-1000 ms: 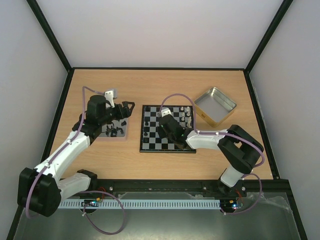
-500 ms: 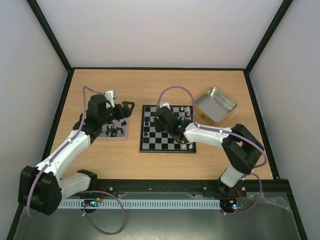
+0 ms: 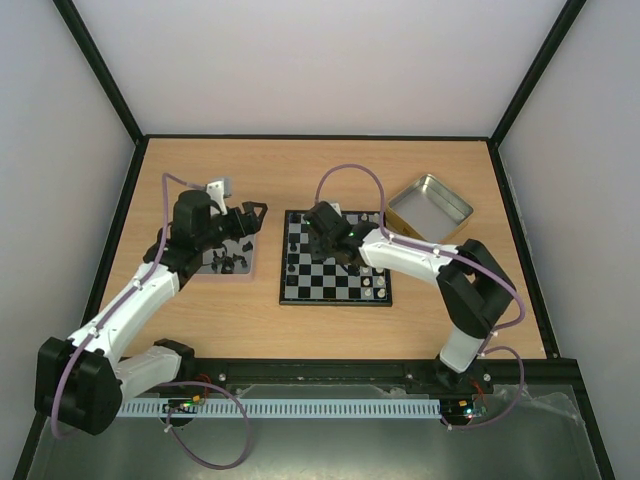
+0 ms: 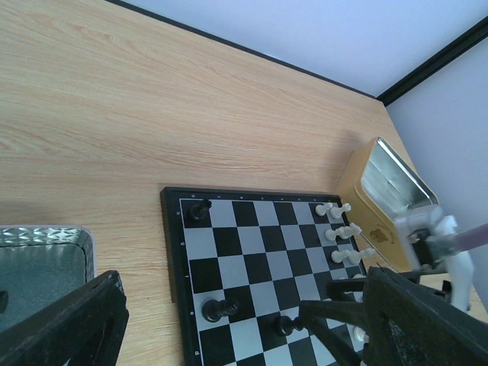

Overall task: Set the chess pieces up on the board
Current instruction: Place the chess piece on the chessboard, then pick up the chess piece from the chessboard, then place the chess piece on the chessboard.

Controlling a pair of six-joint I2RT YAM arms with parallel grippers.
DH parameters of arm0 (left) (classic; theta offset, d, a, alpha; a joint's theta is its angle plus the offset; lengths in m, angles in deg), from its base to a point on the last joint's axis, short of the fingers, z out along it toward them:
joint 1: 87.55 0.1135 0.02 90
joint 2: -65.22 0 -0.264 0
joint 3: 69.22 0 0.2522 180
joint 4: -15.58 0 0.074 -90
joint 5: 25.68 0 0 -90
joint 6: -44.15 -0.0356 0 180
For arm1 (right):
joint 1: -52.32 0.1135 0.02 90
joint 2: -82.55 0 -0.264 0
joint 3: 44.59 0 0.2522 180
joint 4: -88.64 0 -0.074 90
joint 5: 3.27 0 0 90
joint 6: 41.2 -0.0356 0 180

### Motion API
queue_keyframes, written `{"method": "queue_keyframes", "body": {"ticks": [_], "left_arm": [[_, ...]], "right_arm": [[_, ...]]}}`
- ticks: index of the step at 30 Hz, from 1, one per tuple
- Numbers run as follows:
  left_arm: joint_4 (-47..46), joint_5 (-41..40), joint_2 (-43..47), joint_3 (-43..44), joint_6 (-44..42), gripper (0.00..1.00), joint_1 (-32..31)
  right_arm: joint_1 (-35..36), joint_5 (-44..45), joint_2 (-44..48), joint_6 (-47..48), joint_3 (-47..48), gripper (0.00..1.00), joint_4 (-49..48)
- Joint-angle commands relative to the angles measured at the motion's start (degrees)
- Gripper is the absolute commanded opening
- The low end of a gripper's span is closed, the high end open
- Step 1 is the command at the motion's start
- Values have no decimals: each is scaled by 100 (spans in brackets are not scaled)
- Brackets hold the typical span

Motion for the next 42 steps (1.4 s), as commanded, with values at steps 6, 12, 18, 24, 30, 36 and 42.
{"method": "queue_keyframes", "body": {"ticks": [6, 12, 18, 24, 30, 36, 42], "left_arm": [[43, -85, 114, 7, 47, 86, 41], [43, -69, 102, 26, 45, 86, 57], [44, -77, 102, 26, 35, 86, 53], [44, -94, 111, 23, 34, 86, 56], [43, -94, 95, 19, 21, 86, 61], [47, -94, 76, 38, 17, 86, 65], [61, -94, 59, 35, -2, 86, 75]], "right_arm": [[-15, -168, -533, 15, 457, 36, 792], [-16, -253, -664, -5, 521, 16, 849], [-15, -237, -666, -22, 541, 8, 835], [-15, -852, -598, -69, 610, 8, 487], [78, -1094, -699, -209, 747, 8, 205], [141, -1278, -878, -367, 756, 8, -103], [234, -1200, -1064, -439, 853, 9, -271]]}}
